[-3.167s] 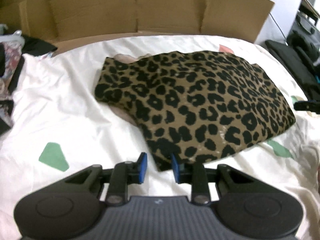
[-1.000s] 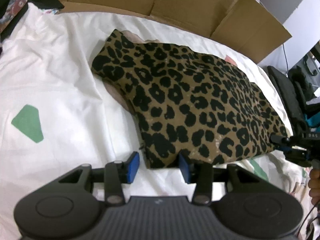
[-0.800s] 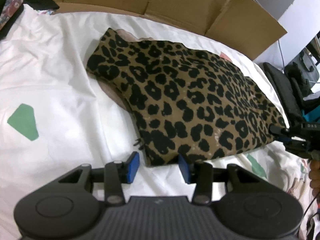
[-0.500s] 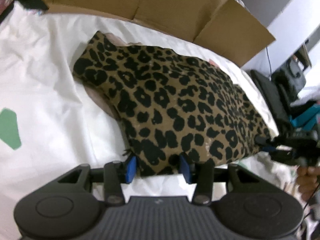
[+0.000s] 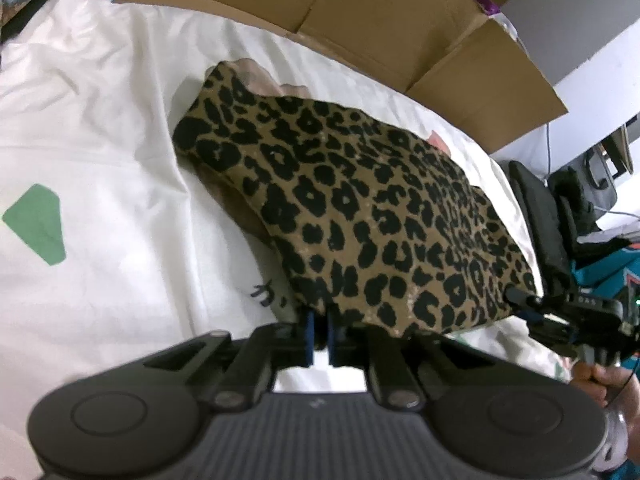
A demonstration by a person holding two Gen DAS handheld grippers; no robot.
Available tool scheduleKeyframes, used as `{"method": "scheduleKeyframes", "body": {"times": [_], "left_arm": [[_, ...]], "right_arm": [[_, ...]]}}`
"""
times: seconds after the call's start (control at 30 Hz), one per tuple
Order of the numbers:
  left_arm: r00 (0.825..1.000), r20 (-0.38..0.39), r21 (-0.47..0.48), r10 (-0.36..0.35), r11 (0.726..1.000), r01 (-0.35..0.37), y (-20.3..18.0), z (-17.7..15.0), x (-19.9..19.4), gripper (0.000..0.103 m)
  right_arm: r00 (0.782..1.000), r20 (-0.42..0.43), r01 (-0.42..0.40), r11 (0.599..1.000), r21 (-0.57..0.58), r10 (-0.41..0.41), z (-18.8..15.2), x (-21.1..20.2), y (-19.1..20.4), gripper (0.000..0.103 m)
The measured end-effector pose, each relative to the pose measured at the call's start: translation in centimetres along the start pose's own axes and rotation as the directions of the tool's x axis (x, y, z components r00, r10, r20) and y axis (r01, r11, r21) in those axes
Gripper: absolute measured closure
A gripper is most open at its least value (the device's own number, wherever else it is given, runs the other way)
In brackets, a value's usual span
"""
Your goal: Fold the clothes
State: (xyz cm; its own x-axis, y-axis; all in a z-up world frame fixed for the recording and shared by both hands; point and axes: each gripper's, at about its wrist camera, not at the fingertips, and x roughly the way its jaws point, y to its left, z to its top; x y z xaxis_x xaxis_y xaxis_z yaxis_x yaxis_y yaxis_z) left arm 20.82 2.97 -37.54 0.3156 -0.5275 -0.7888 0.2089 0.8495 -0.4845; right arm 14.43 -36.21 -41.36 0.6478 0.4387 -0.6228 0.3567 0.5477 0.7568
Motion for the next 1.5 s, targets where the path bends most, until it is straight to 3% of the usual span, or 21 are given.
{"method": "scheduleKeyframes", "body": {"times": [0.37,0.67,1.13,1.5], "left_arm": [[0.997,-0.078,-0.046,-0.013,0.999,0.010,-2.0,-0.5,-0.5,0.098],[0.989,-0.140,-0.095,-0.041,0.995,0.028,-2.7,-1.6,0.7,0.098],[0.990,-0.115,-0.061,-0.082,0.995,0.076,-5.5,-4.0,0.9,0.099],[0.977,-0.129,-0.046,-0.169,0.985,0.164,-6.9,-5.3,1.2,0.099]], "right_arm": [[0.998,0.060,0.020,0.998,-0.061,-0.016,2.4,-1.9,1.1,0.093],[0.994,0.082,0.088,0.986,-0.140,-0.077,4.4,-1.7,2.2,0.093],[0.988,0.122,0.118,0.972,-0.203,-0.094,7.5,-1.6,3.0,0.093],[0.981,0.167,0.139,0.964,-0.225,-0.103,10.0,-1.4,3.8,0.093]]}}
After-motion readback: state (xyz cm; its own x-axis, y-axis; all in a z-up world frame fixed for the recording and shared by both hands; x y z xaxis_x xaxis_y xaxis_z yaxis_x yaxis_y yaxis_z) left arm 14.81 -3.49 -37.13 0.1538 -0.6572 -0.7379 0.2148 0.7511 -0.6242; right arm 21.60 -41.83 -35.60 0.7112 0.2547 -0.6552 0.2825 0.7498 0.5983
